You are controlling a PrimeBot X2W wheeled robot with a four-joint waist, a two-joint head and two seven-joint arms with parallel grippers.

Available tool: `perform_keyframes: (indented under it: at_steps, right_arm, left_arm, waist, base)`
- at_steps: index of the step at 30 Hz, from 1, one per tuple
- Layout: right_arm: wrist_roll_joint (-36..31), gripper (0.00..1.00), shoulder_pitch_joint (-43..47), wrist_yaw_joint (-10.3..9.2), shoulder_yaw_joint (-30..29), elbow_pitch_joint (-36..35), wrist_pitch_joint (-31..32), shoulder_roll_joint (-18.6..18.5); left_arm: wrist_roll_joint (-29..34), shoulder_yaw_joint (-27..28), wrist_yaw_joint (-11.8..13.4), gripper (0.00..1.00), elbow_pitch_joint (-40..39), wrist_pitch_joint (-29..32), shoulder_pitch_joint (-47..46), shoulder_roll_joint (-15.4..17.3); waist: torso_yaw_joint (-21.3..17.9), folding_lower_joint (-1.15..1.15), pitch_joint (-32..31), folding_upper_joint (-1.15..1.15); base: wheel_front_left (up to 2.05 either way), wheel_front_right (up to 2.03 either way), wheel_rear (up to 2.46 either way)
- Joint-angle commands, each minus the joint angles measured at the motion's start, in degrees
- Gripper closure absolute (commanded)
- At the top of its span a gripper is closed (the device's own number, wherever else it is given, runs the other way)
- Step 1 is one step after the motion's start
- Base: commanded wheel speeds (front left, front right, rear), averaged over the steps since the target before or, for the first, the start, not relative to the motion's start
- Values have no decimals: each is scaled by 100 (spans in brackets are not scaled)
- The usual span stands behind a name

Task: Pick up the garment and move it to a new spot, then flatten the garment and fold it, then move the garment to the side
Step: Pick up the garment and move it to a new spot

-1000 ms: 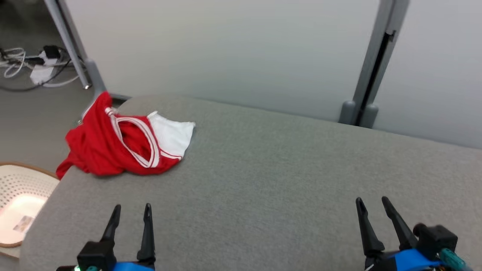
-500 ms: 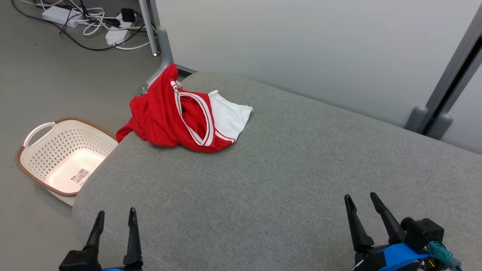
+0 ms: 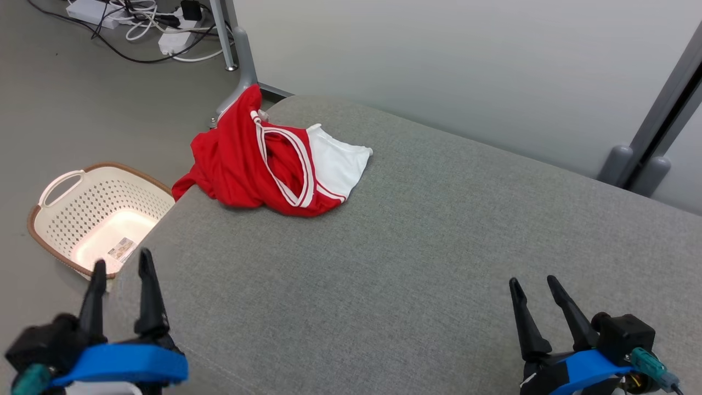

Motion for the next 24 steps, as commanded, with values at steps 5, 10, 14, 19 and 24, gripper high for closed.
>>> perform_keyframes:
  at_steps: [5,10,14,19,24]
  right_arm:
    - [-125,0,-31,13,-115,-190,29,-33]
    - [-303,0,-268,13,-159,-434,118,-32]
    - [-474,0,-452,14,-213,-668,142,-33]
    - [-671,0,-612,13,-284,-899,126,-32]
    - [-809,0,-783,13,-312,-1257,79,-30]
  left_arm:
    - [-770,555,-119,0,-413,962,-935,414]
    - [-958,995,-14,0,-196,1919,-1829,1184]
    - [-1238,1282,18,0,158,2325,-2405,1514]
    - [-1377,1493,10,0,680,2519,-2783,1765]
    - [-1537,1649,-52,0,1340,2644,-3017,1984]
  waist:
    - [-255,0,349,0]
    - [-720,0,914,0]
    - [-1135,0,1394,0]
    - [-1558,0,1787,0]
    - [-2096,0,2274,0]
  base:
    - [0,0,0]
    - [0,0,0]
    - [0,0,0]
    - [0,0,0]
    - [0,0,0]
